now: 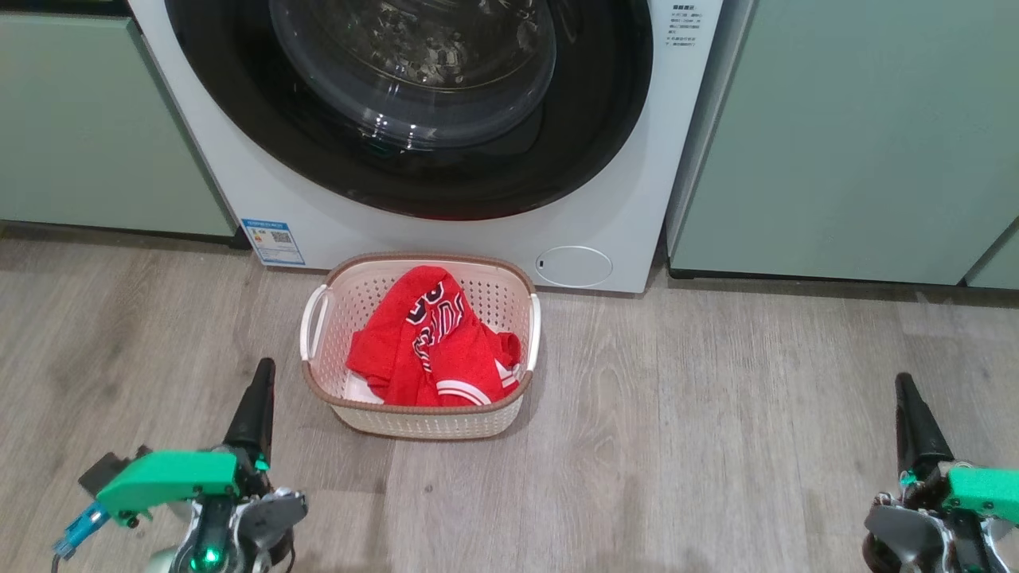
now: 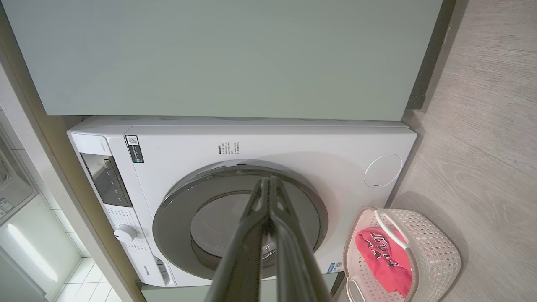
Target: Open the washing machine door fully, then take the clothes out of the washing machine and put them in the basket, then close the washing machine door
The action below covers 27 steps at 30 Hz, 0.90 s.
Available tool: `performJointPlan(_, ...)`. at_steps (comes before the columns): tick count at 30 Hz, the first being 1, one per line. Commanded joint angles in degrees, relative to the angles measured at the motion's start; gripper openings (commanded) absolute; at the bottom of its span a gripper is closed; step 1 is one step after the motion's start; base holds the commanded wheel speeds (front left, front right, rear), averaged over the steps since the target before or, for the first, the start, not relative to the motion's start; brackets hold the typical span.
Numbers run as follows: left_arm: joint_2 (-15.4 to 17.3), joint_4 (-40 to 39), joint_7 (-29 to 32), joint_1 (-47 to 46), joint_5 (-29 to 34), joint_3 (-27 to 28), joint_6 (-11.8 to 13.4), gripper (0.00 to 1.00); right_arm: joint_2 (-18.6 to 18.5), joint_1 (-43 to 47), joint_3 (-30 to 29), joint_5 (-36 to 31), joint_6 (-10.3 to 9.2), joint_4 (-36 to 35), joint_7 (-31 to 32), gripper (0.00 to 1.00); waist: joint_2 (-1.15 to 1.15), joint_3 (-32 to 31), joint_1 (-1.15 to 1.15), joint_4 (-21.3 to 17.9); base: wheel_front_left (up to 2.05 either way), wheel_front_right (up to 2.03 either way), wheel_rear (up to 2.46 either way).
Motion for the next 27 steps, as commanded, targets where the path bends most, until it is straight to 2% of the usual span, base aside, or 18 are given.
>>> performJointPlan(1, 0.3, -2.0, 0.4, -2.2, -0.2, 1.8, -0.4, 0.00, -0.1, -2.5, 1.3, 0.3, -0.03, -2.3, 0.3, 0.00, 0.00, 0.0, 0.00, 0.0, 0.00, 0.00, 0.00)
performJointPlan(27, 0.3, -2.0, 0.4, -2.1, -0.2, 1.8, -0.4, 0.00, -0.1, -2.5, 1.4, 0.3, -0.03, -2.3, 0.3, 0.00, 0.00, 0.0, 0.00, 0.0, 0.00, 0.00, 0.00)
